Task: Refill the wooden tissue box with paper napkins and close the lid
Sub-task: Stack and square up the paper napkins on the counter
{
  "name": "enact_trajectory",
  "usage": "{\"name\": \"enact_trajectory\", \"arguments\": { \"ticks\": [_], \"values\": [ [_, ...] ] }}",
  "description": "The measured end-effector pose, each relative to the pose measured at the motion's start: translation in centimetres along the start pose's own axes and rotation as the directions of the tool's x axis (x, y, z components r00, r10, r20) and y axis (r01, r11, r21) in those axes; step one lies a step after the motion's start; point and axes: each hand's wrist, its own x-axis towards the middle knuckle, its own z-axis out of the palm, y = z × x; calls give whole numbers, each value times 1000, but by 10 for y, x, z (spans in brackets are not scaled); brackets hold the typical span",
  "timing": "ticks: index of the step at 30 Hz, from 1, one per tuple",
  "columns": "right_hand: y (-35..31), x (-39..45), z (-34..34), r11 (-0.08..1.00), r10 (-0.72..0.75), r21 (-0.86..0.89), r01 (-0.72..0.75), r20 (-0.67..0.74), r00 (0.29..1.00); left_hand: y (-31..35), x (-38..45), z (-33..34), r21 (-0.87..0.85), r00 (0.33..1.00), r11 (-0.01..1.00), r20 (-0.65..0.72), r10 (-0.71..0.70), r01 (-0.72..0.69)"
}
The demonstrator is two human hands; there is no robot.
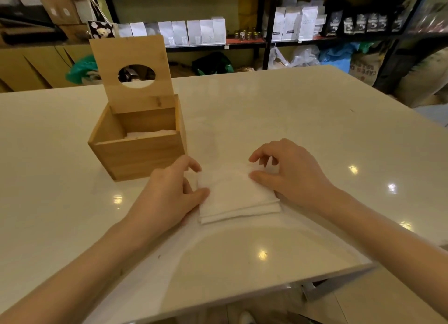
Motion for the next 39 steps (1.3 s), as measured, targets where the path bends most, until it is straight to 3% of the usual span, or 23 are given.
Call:
{"name": "enact_trajectory", "arguments": {
  "ticks": [3, 5, 8, 10, 14, 23, 31, 36, 39],
  "values": [
    [2, 0, -4, 985, -126, -121, 121, -31, 992, -1, -1, -2, 116, 989, 988, -93, 116, -105],
    [5, 1, -6, 961, -200, -187, 204, 42, 979, -2, -1, -4, 214, 963, 949, -93, 254, -230],
    [9, 2, -5, 918, -225, -276, 284, 227, 948, -7, 5, -4, 376, 903, 823, 116, 414, -425],
    [11, 1, -2, 900, -229, -305, 313, 280, 932, -10, 6, 2, 373, 885, 802, 200, 421, -466],
    [11, 2, -1, 907, -222, -288, 306, 291, 931, -13, 9, 11, 283, 920, 883, 230, 317, -375],
    [1, 5, -6, 965, -183, -130, 227, 285, 941, -6, 16, 4, 238, 916, 888, 182, 357, -393],
    [-13, 3, -15, 995, -85, -14, 94, 318, 944, 7, 26, -7, 230, 934, 923, 260, 246, -307],
    [-24, 4, -27, 986, -64, 165, 18, 278, 958, 6, 21, -26, -5, 945, 982, 270, 185, -191],
    [-34, 10, -33, 967, -67, 256, 1, 251, 966, 2, 16, -45, -187, 970, 978, 203, 133, -95]
  ]
}}
